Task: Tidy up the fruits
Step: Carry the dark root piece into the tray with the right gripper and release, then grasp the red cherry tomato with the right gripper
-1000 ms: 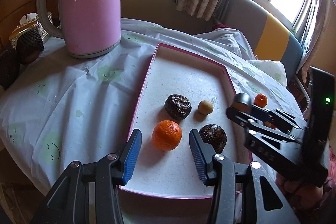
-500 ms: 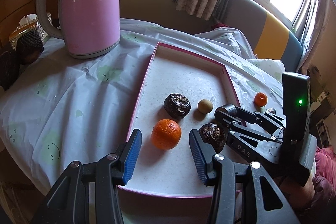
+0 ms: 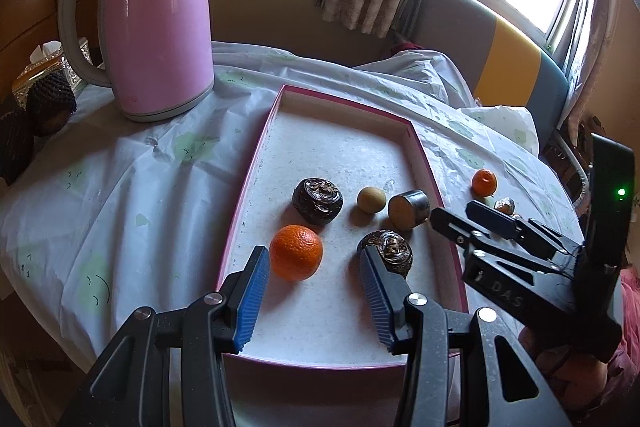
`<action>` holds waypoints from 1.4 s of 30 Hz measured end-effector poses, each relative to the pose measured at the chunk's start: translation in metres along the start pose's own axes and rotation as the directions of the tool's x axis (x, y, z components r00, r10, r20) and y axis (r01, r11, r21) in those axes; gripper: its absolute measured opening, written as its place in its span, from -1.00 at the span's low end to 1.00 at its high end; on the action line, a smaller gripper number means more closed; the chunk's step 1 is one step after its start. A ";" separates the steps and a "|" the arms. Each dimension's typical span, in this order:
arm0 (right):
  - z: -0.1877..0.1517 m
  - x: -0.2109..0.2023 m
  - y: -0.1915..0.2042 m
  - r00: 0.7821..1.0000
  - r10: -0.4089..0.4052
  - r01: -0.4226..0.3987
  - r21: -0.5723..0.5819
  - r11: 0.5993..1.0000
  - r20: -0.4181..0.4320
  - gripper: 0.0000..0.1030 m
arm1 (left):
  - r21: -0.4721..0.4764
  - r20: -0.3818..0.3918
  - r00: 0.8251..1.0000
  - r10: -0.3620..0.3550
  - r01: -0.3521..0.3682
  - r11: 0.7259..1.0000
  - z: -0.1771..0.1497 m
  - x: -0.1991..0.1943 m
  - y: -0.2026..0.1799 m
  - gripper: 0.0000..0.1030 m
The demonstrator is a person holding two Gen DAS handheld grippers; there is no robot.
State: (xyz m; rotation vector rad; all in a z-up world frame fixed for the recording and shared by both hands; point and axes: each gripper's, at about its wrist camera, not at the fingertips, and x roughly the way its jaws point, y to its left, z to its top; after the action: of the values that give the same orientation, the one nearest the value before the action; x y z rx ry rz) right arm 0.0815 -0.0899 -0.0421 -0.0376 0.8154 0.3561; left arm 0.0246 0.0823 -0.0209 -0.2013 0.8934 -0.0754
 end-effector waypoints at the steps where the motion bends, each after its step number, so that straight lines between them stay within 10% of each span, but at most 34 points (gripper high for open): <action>1: -0.001 -0.004 -0.003 1.000 -0.004 0.004 0.012 1.000 0.007 0.00 | 0.004 0.000 1.000 0.000 0.000 1.000 0.000 0.000 -0.001 -0.08; 22: -0.073 -0.042 -0.134 0.980 -0.187 0.197 0.361 0.912 -0.063 0.04 | 0.104 -0.042 0.999 -0.034 0.038 0.994 -0.006 0.009 -0.041 -0.08; 42: -0.044 -0.013 -0.176 0.965 -0.246 0.261 0.281 0.924 -0.087 -0.30 | 0.228 -0.094 0.990 -0.102 0.121 0.966 -0.012 0.021 -0.092 -0.08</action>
State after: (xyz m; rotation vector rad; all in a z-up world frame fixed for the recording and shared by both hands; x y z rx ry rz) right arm 0.0997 -0.2662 -0.0810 0.1221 0.8942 -0.0124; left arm 0.0303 -0.0121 -0.0250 -0.0292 0.9461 -0.2938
